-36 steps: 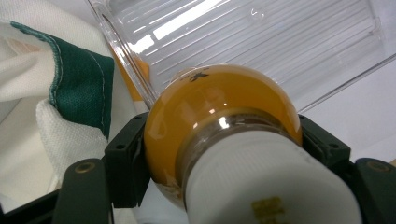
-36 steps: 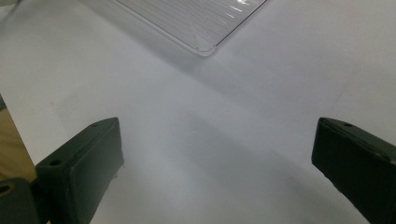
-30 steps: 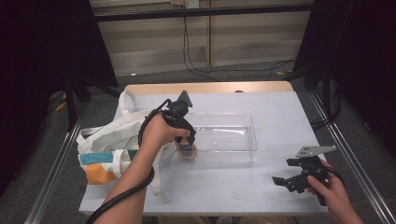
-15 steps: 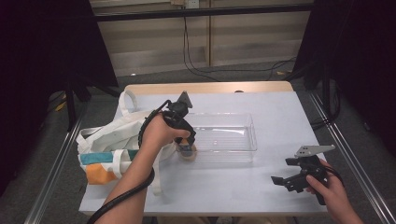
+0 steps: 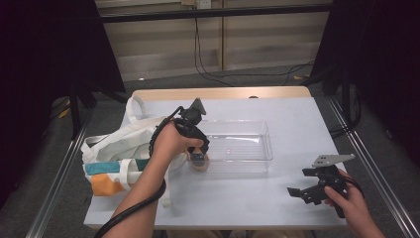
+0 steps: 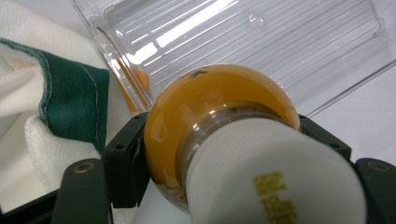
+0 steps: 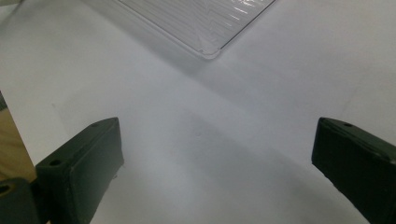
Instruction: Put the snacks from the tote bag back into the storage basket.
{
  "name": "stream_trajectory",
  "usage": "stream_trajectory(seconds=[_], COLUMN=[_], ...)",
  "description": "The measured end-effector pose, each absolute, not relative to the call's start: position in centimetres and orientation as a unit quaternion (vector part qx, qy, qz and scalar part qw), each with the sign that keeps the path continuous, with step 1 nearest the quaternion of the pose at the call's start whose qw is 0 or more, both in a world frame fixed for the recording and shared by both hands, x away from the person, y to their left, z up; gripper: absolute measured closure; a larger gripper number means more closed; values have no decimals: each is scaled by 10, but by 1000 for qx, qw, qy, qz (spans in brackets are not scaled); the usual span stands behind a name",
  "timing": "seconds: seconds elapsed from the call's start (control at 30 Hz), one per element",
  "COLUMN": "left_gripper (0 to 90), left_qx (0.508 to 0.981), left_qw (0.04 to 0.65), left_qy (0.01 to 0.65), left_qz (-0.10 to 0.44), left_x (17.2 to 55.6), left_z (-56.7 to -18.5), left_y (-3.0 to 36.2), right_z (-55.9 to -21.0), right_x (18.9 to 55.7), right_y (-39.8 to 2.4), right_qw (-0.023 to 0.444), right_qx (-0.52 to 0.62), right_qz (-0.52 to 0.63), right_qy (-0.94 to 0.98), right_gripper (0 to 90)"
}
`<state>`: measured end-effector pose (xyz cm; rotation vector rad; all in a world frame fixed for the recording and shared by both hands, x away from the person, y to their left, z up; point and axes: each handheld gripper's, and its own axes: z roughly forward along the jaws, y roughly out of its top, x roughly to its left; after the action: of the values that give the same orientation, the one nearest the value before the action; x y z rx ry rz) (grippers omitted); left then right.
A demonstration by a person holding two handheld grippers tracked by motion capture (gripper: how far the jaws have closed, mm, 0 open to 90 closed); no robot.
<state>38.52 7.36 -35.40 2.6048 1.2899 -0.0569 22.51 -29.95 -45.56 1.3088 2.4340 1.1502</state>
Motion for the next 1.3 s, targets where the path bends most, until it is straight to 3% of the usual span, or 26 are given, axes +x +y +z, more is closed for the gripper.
stream_trajectory(seconds=[0.67, 1.3], left_gripper=[289, 178], left_qx=[895, 897], left_qw=[140, 157], left_qy=[425, 414], left_qz=[-10, 9], left_x=[382, 376], left_z=[-358, -354], left_y=[75, 79], right_z=[-457, -457], right_x=[220, 215], right_y=[-305, -305], right_qw=[73, 77], right_qx=[445, 445], right_qz=[379, 381], right_qy=[808, 807], right_gripper=[20, 20])
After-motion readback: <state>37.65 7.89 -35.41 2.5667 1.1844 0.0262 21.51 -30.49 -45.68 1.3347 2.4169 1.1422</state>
